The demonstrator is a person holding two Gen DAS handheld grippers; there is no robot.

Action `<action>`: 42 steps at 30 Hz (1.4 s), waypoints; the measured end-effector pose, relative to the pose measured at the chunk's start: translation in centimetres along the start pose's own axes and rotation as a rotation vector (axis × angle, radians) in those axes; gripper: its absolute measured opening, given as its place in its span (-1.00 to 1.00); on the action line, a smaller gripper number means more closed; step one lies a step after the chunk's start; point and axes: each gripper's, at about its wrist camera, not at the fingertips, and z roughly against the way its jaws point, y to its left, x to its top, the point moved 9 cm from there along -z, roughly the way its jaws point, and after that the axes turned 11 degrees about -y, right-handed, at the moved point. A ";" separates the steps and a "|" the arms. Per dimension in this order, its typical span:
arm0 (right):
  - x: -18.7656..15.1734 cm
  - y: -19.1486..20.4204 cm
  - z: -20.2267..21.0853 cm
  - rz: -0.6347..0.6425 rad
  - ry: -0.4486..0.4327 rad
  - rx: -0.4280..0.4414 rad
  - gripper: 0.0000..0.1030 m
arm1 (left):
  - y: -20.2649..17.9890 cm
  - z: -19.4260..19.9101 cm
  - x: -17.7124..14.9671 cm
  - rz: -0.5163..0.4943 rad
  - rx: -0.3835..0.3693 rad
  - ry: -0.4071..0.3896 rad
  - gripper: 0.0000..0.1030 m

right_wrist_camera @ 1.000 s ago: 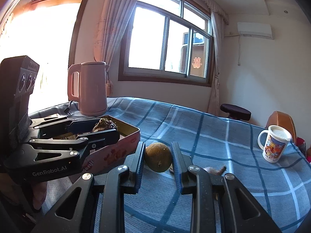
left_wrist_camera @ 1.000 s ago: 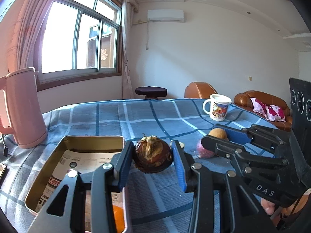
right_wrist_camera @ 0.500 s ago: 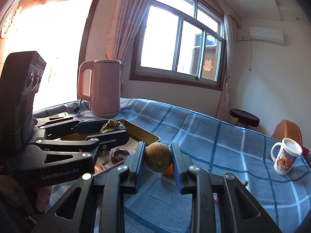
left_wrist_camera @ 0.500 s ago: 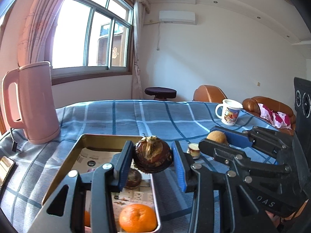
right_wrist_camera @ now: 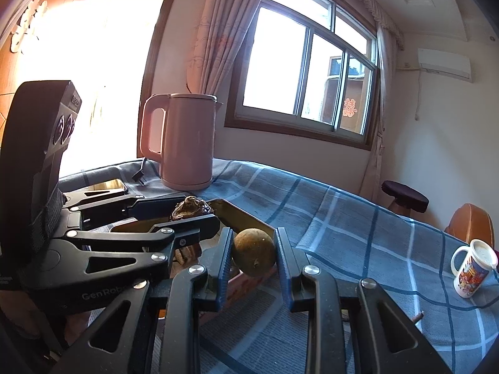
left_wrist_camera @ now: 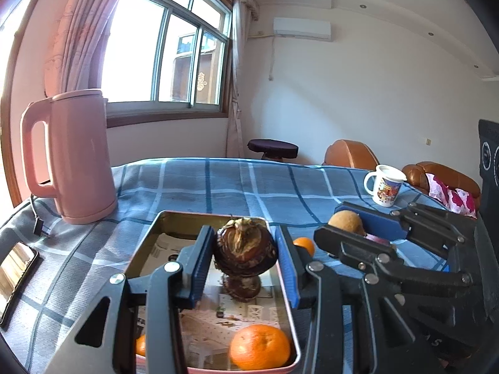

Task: Organize fruits
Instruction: 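Lower the brown fruit with the right tool while the left tool lowers the pastry into the tin, then open the right tool dropping the brown fruit while the left tool releases the pastry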

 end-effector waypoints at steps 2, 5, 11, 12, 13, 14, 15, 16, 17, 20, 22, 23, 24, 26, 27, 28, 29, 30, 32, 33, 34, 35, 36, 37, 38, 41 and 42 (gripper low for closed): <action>0.0 0.3 -0.2 0.003 0.002 0.004 -0.45 | 0.6 -0.1 -0.1 0.001 0.016 0.006 -0.18; 0.1 0.7 -0.4 0.006 0.005 0.011 -0.45 | 1.2 0.0 -0.2 0.005 0.031 0.013 -0.18; 0.0 1.5 -1.1 0.009 0.013 0.027 -0.45 | 2.4 0.0 -0.4 0.011 0.056 0.027 -0.18; -0.1 1.7 -1.2 0.009 0.016 0.029 -0.45 | 2.5 -0.1 -0.4 0.012 0.057 0.030 -0.18; -0.1 1.8 -1.3 0.011 0.018 0.032 -0.45 | 2.7 -0.1 -0.5 0.014 0.061 0.033 -0.18; -0.2 2.0 -1.4 0.012 0.020 0.033 -0.45 | 2.8 -0.1 -0.5 0.014 0.066 0.036 -0.18; -0.2 2.0 -1.5 0.012 0.022 0.035 -0.45 | 3.0 -0.1 -0.6 0.014 0.070 0.039 -0.18; -0.2 2.1 -1.6 0.012 0.023 0.037 -0.45 | 3.2 -0.1 -0.7 0.017 0.073 0.043 -0.18; -0.3 2.2 -1.7 0.012 0.025 0.038 -0.45 | 3.4 -0.1 -0.7 0.018 0.077 0.045 -0.18; -0.4 2.5 -2.0 0.013 0.030 0.043 -0.45 | 3.9 -0.1 -0.8 0.019 0.089 0.052 -0.18; -0.5 2.7 -2.1 0.014 0.034 0.045 -0.45 | 4.2 -0.2 -0.8 0.018 0.100 0.056 -0.18; -0.5 2.7 -2.2 0.015 0.035 0.046 -0.45 | 4.3 -0.2 -0.8 0.019 0.102 0.057 -0.18; -0.5 2.8 -2.2 0.015 0.036 0.048 -0.45 | 4.5 -0.2 -0.8 0.019 0.104 0.059 -0.18; -0.6 3.0 -2.4 0.015 0.039 0.050 -0.45 | 4.7 -0.2 -1.0 0.017 0.113 0.066 -0.18; -0.6 3.0 -2.5 0.016 0.041 0.051 -0.45 | 4.8 -0.2 -1.0 0.017 0.115 0.070 -0.18; -0.6 3.1 -2.6 0.017 0.043 0.053 -0.45 | 4.9 -0.3 -1.1 0.018 0.116 0.072 -0.18; -0.7 3.2 -2.7 0.016 0.046 0.055 -0.45 | 5.0 -0.3 -1.1 0.017 0.119 0.075 -0.18; -0.7 3.3 -2.8 0.017 0.049 0.056 -0.45 | 5.1 -0.3 -1.2 0.017 0.123 0.078 -0.18; -0.9 3.5 -3.0 0.021 0.056 0.058 -0.45 | 5.2 -0.3 -1.3 0.017 0.126 0.084 -0.18; -0.9 3.6 -3.1 0.023 0.059 0.060 -0.45 | 5.2 -0.4 -1.4 0.017 0.128 0.086 -0.18; -1.0 3.7 -3.2 0.023 0.062 0.062 -0.45 | 5.3 -0.4 -1.4 0.017 0.131 0.091 -0.18; -1.1 3.8 -3.3 0.024 0.065 0.063 -0.45 | 5.4 -0.4 -1.5 0.017 0.134 0.095 -0.18; -1.1 3.8 -3.3 0.026 0.068 0.064 -0.45 | 5.6 -0.5 -1.6 0.020 0.135 0.100 -0.18; -1.2 3.9 -3.4 0.027 0.071 0.064 -0.45 | 5.7 -0.5 -1.6 0.022 0.137 0.102 -0.18; -1.3 4.0 -3.5 0.027 0.074 0.065 -0.45 | 5.8 -0.5 -1.7 0.022 0.140 0.104 -0.18; -1.5 4.1 -3.6 0.026 0.081 0.069 -0.45 | 5.9 -0.5 -1.8 0.022 0.141 0.114 -0.18; -1.6 4.2 -3.7 0.025 0.085 0.070 -0.45 | 5.9 -0.5 -1.8 0.022 0.141 0.115 -0.18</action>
